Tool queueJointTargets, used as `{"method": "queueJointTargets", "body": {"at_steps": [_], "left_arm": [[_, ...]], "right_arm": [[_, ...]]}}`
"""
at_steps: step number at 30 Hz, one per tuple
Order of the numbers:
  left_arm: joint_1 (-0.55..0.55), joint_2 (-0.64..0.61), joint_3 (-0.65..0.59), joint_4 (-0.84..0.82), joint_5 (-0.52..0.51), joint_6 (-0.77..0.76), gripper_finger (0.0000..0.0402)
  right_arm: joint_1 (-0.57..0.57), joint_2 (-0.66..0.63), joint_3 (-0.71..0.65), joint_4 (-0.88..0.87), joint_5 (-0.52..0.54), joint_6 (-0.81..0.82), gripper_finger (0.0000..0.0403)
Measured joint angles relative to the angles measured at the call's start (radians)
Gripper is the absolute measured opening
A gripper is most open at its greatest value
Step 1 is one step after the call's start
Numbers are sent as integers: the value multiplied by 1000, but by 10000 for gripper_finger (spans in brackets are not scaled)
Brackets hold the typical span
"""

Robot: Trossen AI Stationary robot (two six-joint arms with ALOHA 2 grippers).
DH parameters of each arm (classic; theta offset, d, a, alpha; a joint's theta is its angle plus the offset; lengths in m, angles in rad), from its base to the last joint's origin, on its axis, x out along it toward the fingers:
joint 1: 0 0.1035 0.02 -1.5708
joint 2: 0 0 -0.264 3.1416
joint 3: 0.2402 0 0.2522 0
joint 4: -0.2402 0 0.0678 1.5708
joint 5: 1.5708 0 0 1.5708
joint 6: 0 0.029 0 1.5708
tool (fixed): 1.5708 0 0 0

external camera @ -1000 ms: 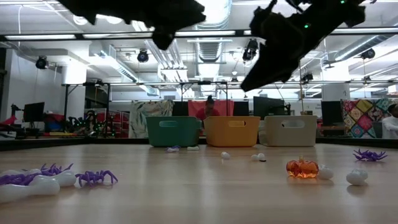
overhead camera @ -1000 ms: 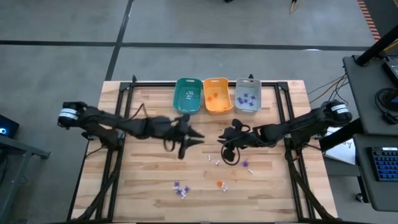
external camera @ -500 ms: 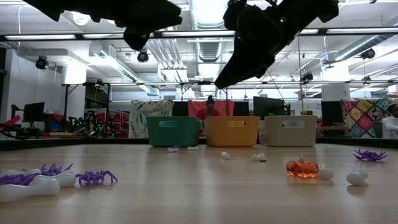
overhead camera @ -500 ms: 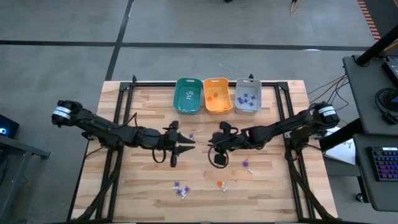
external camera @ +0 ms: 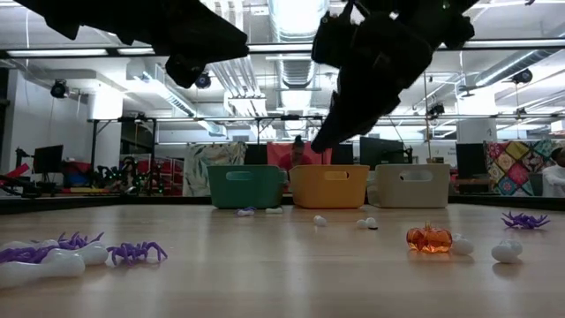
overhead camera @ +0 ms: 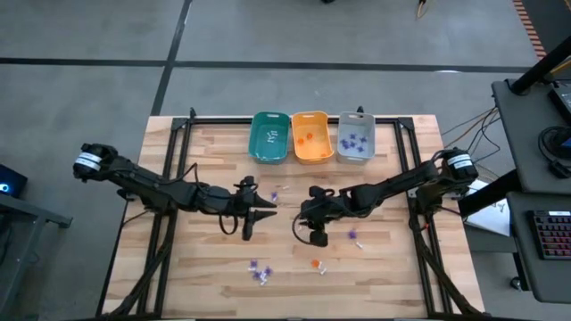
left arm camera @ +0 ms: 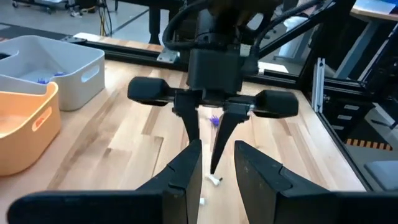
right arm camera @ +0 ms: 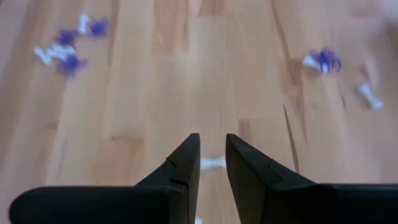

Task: Sort Halloween decoration
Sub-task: Put the white bone toy into the blue bin

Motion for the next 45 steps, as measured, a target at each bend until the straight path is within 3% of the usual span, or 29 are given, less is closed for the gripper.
{"method": "queueJointTargets", "body": {"at_steps": [6,11,17,27,33,37,45], "left_arm": [[1,1,1,-8,0,0,77],[2,6,2,-17,0,34,77],[2,32,7,-11,0,109,77],[1,245,129,-12,23,223,78],[5,400,286,-224,135,379,84],[5,491,393,-401,145,496,102],[49,589,494,-459,266,719,125]], "right_arm": [[2,48,0,-20,1,33,68],[0,52,0,-34,-2,260,68],[4,16,-1,-195,-127,308,68],[34,-82,-1,-491,-160,321,68],[69,-143,-1,-570,-160,317,68],[93,-197,-2,-606,-158,306,68],[120,-325,-11,-596,-132,313,68]]}}
